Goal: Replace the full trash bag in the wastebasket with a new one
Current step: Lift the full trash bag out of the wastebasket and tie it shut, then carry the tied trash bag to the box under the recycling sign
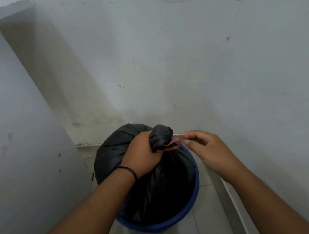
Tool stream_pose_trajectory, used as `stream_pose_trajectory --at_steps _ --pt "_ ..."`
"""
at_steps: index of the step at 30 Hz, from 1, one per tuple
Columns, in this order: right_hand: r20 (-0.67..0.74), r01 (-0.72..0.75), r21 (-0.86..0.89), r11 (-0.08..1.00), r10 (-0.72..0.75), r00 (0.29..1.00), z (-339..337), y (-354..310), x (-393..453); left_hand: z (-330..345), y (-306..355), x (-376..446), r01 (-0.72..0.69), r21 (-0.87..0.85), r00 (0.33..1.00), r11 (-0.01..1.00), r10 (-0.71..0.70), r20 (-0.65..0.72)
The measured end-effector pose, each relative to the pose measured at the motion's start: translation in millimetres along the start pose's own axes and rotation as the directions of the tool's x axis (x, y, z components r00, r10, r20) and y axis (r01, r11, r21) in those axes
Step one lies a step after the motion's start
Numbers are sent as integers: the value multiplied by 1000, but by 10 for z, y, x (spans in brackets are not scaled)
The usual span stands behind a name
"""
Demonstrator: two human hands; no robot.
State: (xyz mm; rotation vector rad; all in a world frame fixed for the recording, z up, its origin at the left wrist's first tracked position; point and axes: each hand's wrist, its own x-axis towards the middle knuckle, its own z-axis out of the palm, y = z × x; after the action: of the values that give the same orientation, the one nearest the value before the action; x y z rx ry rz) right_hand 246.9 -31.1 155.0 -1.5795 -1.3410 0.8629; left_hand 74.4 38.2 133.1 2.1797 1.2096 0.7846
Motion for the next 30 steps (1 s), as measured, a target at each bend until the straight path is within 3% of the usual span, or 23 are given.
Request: stream_pose_trajectory --at_steps 3,5,7,9,11,13,15,17,19,20,26,30 --pt "-179 -262 -263 928 220 959 -81 478 -126 -46 51 64 -35 -20 999 999 34 -40" --pt "-135 -440 -412 798 424 896 15 827 -253 -98 102 101 -66 -38 996 997 64 -59" --pt "34 -592 -290 751 627 779 225 1053 -408 -128 128 121 -100 -31 993 995 98 -62" --pt "211 -701 49 711 679 703 448 1140 -499 -144 151 136 -111 -39 993 993 110 -45" --pt "237 -676 284 680 633 737 554 1165 -487 -174 169 159 -110 -50 994 993 109 -7" --pt "215 -646 392 656 617 757 578 1185 -418 -230 165 200 -109 28 993 994 108 39" --pt "221 -644 461 610 624 749 558 1189 -368 -321 158 262 -119 300 990 946 90 107" --pt "218 -645 485 590 633 743 519 1214 -344 -436 193 335 -166 635 985 755 90 150" --pt "212 -646 488 587 639 740 486 1243 -339 -526 264 411 -212 782 977 587 116 178" --pt "211 -643 485 592 635 743 478 1257 -339 -544 296 446 -227 804 974 550 123 191" --pt "208 -633 507 585 629 749 445 1316 -326 -556 471 580 -166 683 977 711 21 214" --pt "185 -653 487 580 663 726 436 1399 -347 -640 536 657 -172 596 983 784 95 159"
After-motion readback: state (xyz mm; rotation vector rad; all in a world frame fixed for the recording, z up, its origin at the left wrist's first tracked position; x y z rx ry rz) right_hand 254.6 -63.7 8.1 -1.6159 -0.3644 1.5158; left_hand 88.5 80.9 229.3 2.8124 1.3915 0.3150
